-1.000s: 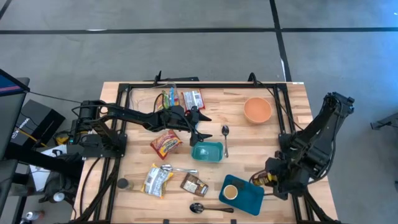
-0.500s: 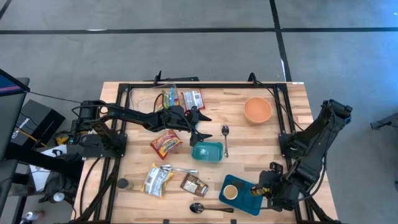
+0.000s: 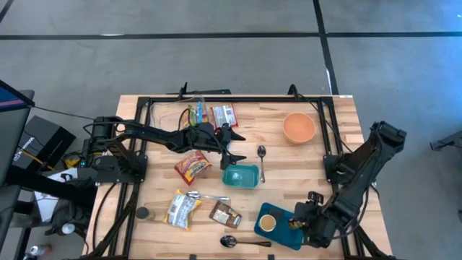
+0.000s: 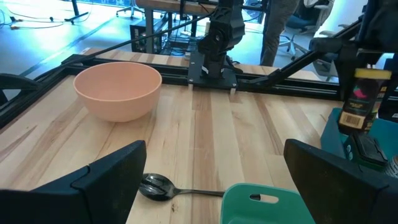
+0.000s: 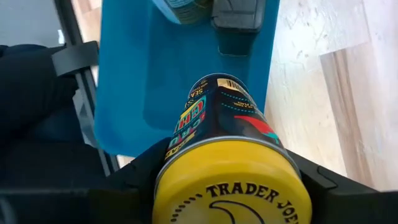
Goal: Pick & Place Food Item
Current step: Put the yellow seasoning bottle into the blue bin
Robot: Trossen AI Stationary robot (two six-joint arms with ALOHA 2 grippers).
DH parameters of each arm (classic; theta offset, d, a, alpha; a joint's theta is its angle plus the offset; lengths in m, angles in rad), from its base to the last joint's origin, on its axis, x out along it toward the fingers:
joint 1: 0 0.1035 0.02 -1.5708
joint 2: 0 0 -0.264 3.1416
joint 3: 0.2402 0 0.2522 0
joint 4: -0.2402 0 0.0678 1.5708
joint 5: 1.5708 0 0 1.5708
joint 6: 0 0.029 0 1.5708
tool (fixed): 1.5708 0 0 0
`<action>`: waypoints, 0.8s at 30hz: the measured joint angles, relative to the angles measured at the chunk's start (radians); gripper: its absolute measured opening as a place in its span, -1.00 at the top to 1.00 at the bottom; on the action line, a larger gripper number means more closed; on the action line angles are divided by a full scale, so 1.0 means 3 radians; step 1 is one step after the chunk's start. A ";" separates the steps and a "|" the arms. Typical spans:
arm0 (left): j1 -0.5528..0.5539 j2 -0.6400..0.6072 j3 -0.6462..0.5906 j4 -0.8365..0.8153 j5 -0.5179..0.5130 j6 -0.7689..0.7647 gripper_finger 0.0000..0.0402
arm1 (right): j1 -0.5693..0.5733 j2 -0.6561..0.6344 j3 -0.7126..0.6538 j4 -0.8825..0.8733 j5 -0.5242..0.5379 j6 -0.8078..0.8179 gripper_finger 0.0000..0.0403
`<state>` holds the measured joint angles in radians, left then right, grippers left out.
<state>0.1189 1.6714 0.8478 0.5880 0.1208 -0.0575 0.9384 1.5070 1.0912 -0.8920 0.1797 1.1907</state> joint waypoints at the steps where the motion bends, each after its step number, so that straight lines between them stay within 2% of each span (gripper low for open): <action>1: 0.0000 0.0000 0.0000 0.0000 0.0001 0.0000 -0.86 | -0.0011 0.0016 0.0000 0.0002 -0.0012 -0.0019 -0.07; 17: 0.0001 0.0000 0.0000 0.0000 0.0001 -0.0001 -0.86 | -0.0078 0.0022 0.0000 0.0043 -0.0020 -0.0076 -0.07; 24: 0.0000 0.0000 0.0000 0.0001 0.0001 0.0000 -0.86 | -0.0077 0.0222 0.0001 0.0044 -0.0058 -0.0131 -0.07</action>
<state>0.1188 1.6714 0.8478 0.5884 0.1211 -0.0575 0.9154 1.5736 1.0916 -0.8790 0.1622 1.1515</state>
